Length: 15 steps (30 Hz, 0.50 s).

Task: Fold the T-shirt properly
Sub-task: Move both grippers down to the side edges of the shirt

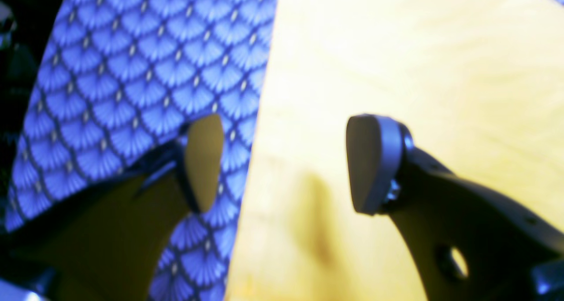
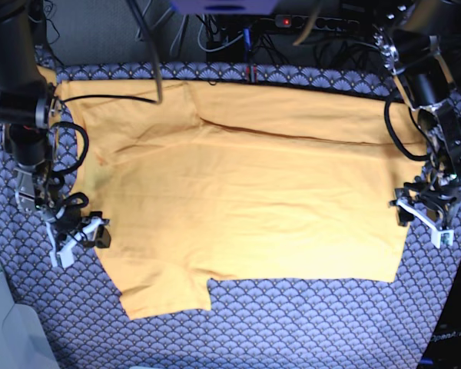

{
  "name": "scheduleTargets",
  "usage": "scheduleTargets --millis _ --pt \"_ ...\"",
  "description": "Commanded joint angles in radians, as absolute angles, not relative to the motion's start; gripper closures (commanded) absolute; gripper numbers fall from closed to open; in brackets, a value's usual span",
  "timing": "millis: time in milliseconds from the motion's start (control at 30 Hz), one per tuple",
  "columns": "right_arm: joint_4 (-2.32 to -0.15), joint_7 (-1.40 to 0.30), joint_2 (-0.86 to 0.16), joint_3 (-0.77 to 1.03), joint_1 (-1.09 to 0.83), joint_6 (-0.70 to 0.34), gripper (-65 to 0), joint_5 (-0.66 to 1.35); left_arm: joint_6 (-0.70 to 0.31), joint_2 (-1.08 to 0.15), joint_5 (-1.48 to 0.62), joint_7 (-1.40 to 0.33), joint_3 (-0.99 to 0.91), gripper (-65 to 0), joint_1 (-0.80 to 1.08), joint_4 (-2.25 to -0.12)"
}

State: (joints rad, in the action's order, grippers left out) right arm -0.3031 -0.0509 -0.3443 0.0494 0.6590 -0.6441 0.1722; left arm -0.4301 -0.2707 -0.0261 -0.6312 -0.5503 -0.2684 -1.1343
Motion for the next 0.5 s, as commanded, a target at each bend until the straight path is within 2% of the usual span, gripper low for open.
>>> scheduleTargets --millis 0,200,367,467 --pt "-0.321 -0.012 -0.360 0.051 0.693 -0.631 -26.0 0.189 -0.430 -0.288 -0.035 -0.604 -0.555 -42.9 -0.289 -1.158" --pt "-0.317 0.012 -0.360 0.051 0.691 -0.625 -26.0 0.189 -0.429 -0.283 -0.035 -0.605 -0.555 -42.9 -0.254 -1.214" --pt "-0.317 0.013 -0.361 0.051 0.687 -0.516 -26.0 0.189 -0.427 -0.283 -0.036 -0.605 -0.555 -42.9 -0.246 -1.216" --pt "-0.317 0.013 -0.361 0.051 0.687 -0.513 -26.0 0.189 -0.427 -0.283 -0.036 -0.605 -0.555 -42.9 -0.246 -1.216"
